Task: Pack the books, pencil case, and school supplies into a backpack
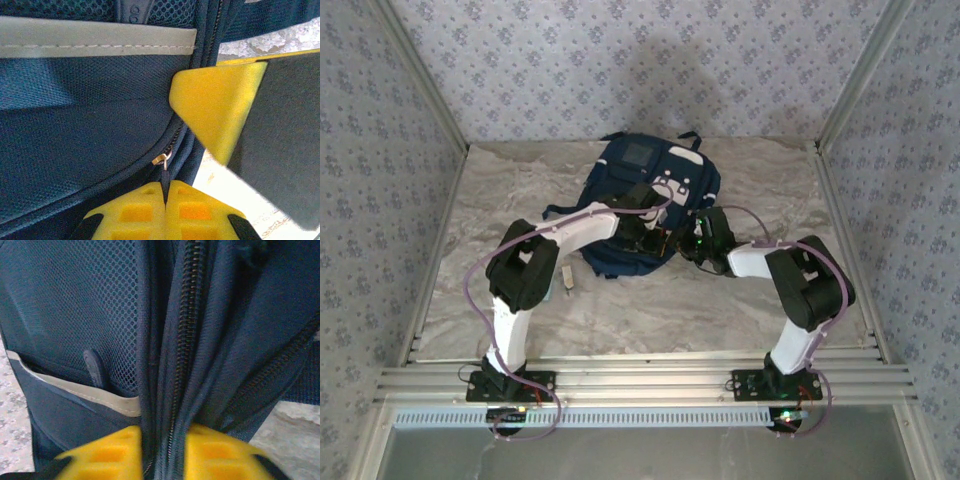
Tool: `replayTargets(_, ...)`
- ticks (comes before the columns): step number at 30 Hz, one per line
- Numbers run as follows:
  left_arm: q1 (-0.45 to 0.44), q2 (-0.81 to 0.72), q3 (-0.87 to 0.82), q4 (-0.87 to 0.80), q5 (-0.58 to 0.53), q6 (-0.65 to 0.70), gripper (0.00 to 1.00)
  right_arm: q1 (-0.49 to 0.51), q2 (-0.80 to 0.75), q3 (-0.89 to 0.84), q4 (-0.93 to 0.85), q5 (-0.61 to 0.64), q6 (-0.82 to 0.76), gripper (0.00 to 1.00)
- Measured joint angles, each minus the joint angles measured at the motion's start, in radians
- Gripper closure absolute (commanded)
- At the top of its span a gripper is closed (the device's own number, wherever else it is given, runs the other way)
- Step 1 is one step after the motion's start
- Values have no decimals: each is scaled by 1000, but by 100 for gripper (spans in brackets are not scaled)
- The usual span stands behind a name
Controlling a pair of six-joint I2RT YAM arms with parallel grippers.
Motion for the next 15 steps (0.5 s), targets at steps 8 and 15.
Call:
replayTargets(8,51,-82,-32,-36,-41,21,100,-51,-78,-66,14,-8,0,100)
replayTargets(15,161,-164,-63,-100,-141,75,100,-148,-196,-76,-127,-9,-106,100)
